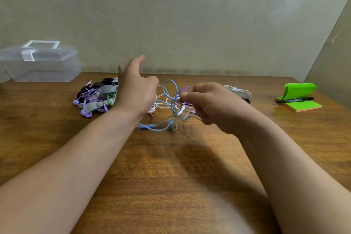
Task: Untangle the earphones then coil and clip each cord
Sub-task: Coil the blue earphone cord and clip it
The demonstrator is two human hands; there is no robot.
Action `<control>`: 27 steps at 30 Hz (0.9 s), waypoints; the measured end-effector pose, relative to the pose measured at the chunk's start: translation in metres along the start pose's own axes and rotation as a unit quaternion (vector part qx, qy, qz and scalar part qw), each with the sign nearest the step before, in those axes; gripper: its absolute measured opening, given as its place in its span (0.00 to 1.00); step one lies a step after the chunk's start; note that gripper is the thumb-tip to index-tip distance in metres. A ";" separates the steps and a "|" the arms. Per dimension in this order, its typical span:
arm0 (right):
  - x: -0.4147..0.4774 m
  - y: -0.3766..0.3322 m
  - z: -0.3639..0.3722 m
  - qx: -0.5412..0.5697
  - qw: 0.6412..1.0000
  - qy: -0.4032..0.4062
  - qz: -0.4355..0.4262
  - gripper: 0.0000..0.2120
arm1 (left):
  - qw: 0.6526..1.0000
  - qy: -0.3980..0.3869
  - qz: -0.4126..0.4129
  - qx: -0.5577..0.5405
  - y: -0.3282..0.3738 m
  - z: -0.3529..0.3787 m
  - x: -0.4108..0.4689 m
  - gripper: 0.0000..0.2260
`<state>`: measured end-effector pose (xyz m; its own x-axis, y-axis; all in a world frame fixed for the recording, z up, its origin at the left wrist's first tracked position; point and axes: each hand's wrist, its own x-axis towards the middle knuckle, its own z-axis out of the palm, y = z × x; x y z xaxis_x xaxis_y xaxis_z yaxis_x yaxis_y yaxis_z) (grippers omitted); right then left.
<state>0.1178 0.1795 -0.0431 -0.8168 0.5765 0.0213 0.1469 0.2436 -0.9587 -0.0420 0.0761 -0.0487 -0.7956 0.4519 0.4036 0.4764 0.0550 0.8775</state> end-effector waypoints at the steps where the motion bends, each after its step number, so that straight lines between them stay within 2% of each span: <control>1: 0.001 0.001 -0.002 -0.026 0.999 0.017 -0.016 0.11 | 0.998 -0.005 0.057 0.023 0.005 0.000 -0.006 0.29; 3: -0.001 -0.001 -0.003 -0.042 0.998 0.032 -0.037 0.13 | 0.984 -0.064 0.168 0.007 0.013 0.004 -0.020 0.25; 5: -0.005 -0.006 -0.004 -0.040 0.997 0.037 -0.057 0.17 | 0.960 -0.170 0.219 -0.031 0.014 0.010 -0.032 0.20; 7: -0.008 -0.010 -0.005 0.007 0.996 0.056 -0.073 0.17 | 0.947 -0.251 0.199 -0.026 0.010 0.013 -0.032 0.18; 10: -0.004 -0.012 -0.017 0.179 0.975 0.086 -0.097 0.11 | 0.936 -0.323 0.142 -0.009 0.004 0.009 -0.023 0.07; 13: 0.003 -0.010 -0.032 0.320 0.932 0.149 -0.082 0.12 | 0.943 -0.317 0.092 -0.050 0.004 0.003 -0.017 0.10; 17: 0.008 -0.005 -0.032 0.343 0.914 0.213 -0.033 0.12 | 0.937 -0.306 0.044 -0.160 0.006 -0.005 -0.008 0.14; 22: 0.011 -0.006 -0.029 0.419 0.886 0.187 -0.066 0.16 | 0.930 -0.283 -0.052 -0.227 0.001 -0.002 -0.006 0.17; 27: 0.009 -0.010 -0.033 0.494 0.855 0.132 -0.086 0.16 | 0.934 -0.325 -0.018 -0.147 -0.005 -0.007 -0.005 0.12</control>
<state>0.1279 0.2080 -0.0237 -0.6058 0.7857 0.1248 -0.6124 -0.3604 -0.7036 -0.0427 0.0677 -0.0533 -0.3682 0.9049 0.2135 0.2540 -0.1231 0.9593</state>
